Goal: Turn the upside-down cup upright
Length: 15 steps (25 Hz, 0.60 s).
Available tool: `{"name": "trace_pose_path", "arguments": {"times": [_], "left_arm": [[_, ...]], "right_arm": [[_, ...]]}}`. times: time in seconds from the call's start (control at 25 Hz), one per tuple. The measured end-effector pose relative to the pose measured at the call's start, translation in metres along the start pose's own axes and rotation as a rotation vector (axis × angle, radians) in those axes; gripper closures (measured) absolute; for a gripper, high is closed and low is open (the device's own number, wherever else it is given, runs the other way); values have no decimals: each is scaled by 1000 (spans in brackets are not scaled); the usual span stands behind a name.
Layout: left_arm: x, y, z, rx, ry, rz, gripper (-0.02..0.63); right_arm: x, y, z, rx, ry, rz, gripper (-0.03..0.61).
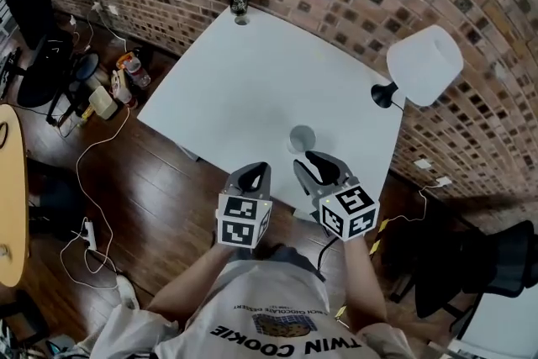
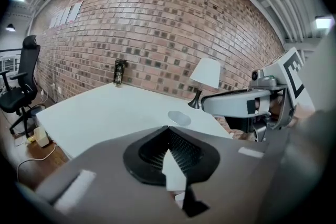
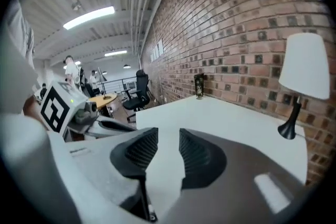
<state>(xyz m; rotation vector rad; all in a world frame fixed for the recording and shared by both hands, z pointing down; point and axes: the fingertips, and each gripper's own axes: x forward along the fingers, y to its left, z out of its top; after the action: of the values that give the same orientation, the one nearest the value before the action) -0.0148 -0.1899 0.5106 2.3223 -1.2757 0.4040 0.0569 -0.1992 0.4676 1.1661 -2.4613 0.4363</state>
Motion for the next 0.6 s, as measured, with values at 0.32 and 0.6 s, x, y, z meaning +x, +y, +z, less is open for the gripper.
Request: {"name": "trace_pose_path", "arguments": {"times": [0.32, 0.6], "left_arm": [[-33, -69, -12, 46, -52, 27, 611], [-61, -169, -39, 72, -103, 58, 611]], "right_arm": [[-65, 24, -23, 109, -130, 19, 575], [-153, 40, -65, 80, -167, 28, 575]]}}
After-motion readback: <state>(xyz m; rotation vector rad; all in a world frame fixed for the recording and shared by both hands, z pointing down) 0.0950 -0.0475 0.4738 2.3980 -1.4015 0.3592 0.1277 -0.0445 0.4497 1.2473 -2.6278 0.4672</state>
